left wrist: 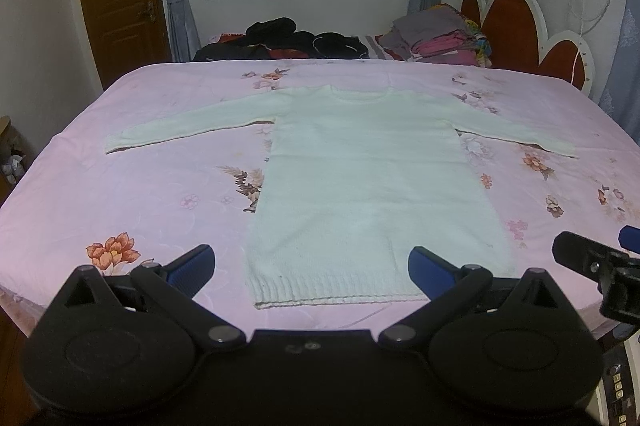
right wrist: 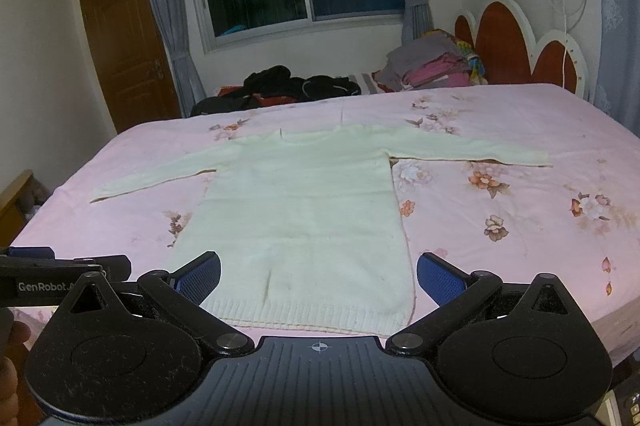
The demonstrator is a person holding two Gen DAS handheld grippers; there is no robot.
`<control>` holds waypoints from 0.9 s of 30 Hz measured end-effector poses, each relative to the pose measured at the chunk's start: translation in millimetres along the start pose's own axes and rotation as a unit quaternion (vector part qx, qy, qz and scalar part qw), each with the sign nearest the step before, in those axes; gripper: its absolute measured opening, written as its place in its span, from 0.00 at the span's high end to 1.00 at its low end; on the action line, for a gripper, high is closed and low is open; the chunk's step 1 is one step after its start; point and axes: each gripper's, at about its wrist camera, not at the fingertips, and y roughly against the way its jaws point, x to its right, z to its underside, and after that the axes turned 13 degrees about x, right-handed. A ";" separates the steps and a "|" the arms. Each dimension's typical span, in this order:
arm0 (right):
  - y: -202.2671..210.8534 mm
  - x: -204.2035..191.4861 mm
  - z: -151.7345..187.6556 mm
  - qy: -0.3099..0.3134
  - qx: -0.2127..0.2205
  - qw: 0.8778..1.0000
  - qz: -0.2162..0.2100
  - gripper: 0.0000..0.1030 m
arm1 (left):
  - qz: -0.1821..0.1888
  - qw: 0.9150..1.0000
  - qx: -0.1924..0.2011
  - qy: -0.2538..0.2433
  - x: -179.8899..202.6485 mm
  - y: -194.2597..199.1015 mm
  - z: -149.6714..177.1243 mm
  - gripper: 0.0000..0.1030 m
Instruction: Fold small clothes
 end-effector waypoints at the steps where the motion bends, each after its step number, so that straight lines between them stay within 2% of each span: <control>1: -1.2 0.1 0.1 0.001 0.000 1.000 0.001 0.00 | -0.001 1.000 -0.001 0.001 -0.9 -1.5 -0.6 0.00; 16: -32.4 10.1 -2.3 -0.005 -0.007 0.999 0.032 0.00 | -0.003 1.000 -0.014 0.003 -11.0 -39.6 -13.2 0.00; 27: -84.7 14.7 -10.6 -0.014 -0.009 0.997 0.071 0.00 | 0.007 1.000 -0.014 0.006 -26.4 -100.3 -35.5 0.00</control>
